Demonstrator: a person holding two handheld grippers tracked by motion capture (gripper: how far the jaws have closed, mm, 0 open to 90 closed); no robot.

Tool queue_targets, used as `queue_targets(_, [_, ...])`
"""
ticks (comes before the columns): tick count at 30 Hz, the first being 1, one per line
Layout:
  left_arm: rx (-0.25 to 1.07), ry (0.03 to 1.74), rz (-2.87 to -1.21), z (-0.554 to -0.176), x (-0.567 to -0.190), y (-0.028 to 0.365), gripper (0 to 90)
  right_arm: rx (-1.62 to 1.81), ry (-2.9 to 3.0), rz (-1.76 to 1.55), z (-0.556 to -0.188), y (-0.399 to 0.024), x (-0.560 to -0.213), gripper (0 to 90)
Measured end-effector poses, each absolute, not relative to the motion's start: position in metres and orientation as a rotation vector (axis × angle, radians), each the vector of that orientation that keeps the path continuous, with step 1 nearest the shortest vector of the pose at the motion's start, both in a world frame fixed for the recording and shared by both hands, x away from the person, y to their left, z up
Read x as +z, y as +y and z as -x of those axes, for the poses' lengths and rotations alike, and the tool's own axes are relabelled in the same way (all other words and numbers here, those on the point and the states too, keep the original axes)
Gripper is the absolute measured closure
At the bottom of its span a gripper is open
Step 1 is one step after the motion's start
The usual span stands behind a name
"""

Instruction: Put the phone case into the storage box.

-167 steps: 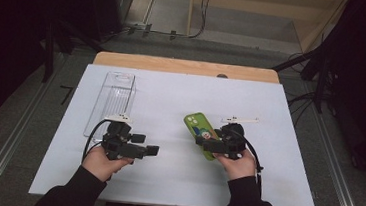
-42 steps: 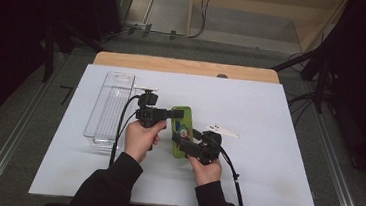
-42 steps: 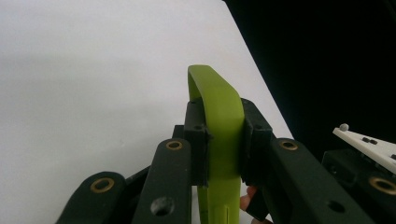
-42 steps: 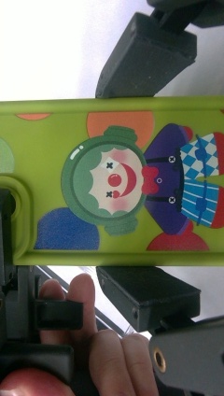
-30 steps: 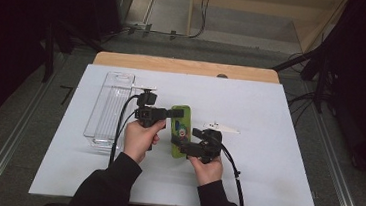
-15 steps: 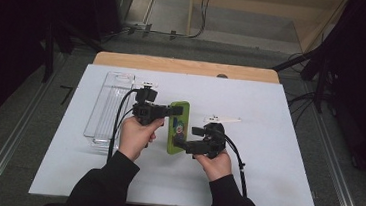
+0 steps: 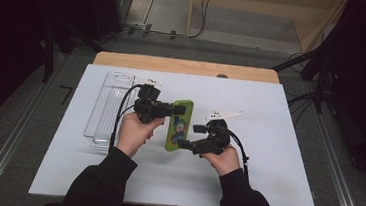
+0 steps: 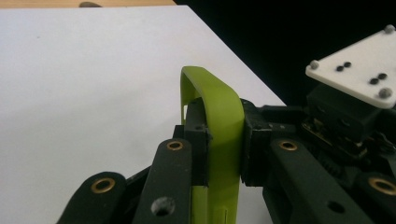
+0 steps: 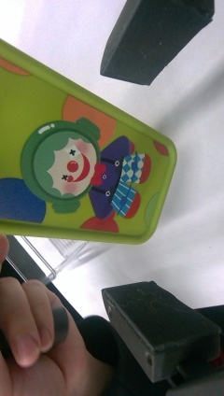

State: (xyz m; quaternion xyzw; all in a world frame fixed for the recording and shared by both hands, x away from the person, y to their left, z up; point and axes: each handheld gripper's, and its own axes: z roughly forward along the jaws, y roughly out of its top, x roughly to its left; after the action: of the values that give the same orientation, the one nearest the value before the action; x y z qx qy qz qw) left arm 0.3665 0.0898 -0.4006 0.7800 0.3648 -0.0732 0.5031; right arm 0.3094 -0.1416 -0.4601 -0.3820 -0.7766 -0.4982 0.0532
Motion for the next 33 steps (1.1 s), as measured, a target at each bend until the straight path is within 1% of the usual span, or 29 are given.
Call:
queue_targets(15, [-0.212,0.733,-1.913,-0.359,-0.396,0.101,78.3,-1.49,-2.46,1.072,-0.312,-0.157,-0.444,0.0])
queue_targets(22, [-0.209,0.662,-1.939,-0.355,-0.399,0.101,78.3,-1.5,-2.466,1.05,-0.312,-0.166,-0.441,0.0])
queue_targets(30, [-0.244,0.599,-1.944,-0.352,-0.405,0.104,78.3,-1.531,-2.479,1.01,-0.31,-0.176,-0.432,0.0])
queue_targets(32, [-0.265,0.595,-1.933,-0.352,-0.406,0.105,78.3,-1.546,-2.478,1.01,-0.31,-0.179,-0.43,7.3])
queue_targets(33, [-0.269,0.596,-1.935,-0.352,-0.407,0.105,78.3,-1.554,-2.474,1.019,-0.31,-0.18,-0.43,8.2])
